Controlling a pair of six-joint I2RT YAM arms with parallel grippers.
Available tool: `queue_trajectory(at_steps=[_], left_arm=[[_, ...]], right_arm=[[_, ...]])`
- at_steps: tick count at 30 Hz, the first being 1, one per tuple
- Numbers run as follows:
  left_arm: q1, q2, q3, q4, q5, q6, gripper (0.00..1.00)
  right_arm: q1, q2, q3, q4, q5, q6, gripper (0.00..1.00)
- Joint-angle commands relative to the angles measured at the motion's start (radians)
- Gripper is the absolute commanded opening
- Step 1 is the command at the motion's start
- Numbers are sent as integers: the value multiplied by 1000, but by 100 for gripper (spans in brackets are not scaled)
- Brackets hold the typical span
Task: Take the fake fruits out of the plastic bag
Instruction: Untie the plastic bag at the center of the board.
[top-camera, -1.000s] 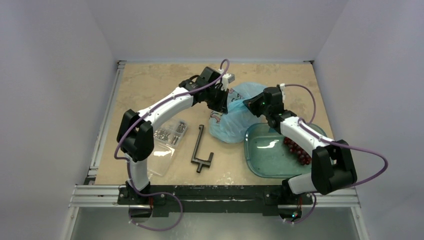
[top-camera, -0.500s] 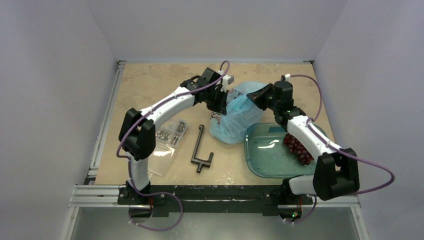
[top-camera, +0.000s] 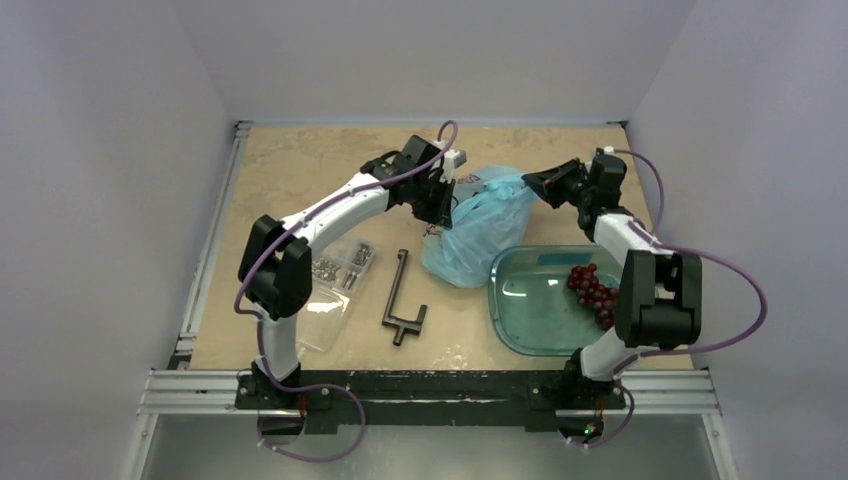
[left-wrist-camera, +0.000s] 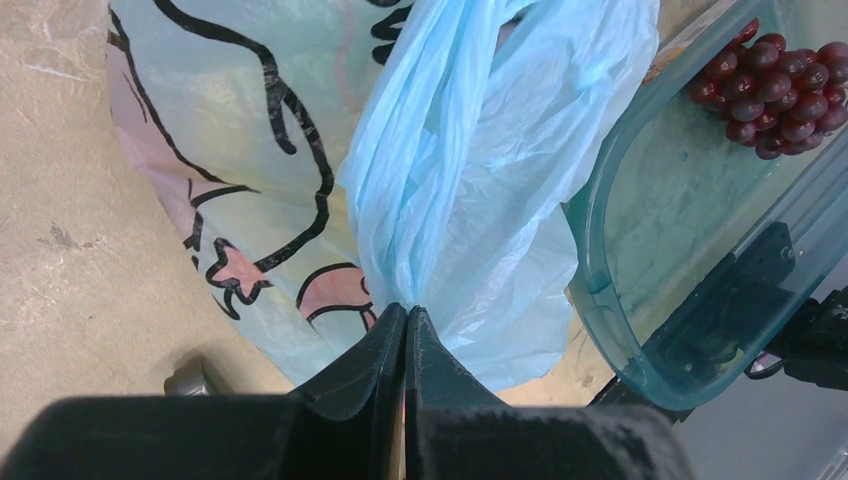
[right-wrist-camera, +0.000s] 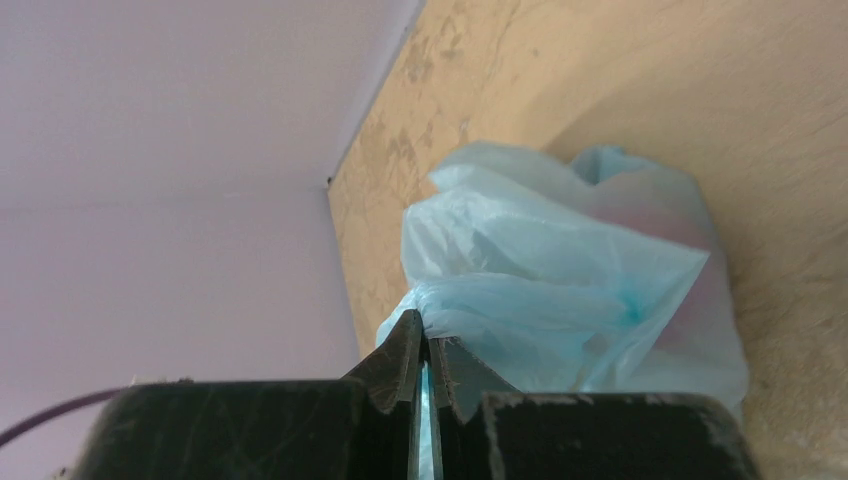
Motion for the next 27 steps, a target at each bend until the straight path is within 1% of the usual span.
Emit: queue_trajectory(at_steps=[1,5,8,9,11,14,15,16,18,21,24,25,27], left_arm=[[7,-53,23,10,-8,2,0],[19,-69,13,24,3,1,0],[25,-74,6,39,22,-2,0],[27,-75,5,45,31,-3,0],[28,-76,3,55,43,-5,0],[29,-79,6,62,49,-15,0],[31,-79,12,62,56,-23,0],[34,-79,13,63,69,-28,0],[34,-80,7,60,69,-20,0],[28,-79,8,50,68,-9,0],[41,-65,53,22,121,-17,0],[47,-70,51,19,135,-18,3],[54,-95,21,30,125,-17,18]], right_arm=[[-64,84,52,175,-64,100,0],[-85,127,-6,339,-53,220,0],[-84,122,-47,395,-17,235,0],[-79,117,-33,370,-20,210,1],[-68,90,4,267,-15,106,6],[-61,46,52,118,-26,-53,20],[-61,28,66,73,-33,-111,26],[-61,8,78,17,-31,-167,35],[-56,-56,83,-75,-4,-260,44],[-42,-144,62,-153,13,-355,51],[-12,-222,54,-213,28,-413,56],[3,-243,51,-216,31,-422,57],[43,-273,59,-257,46,-434,60]])
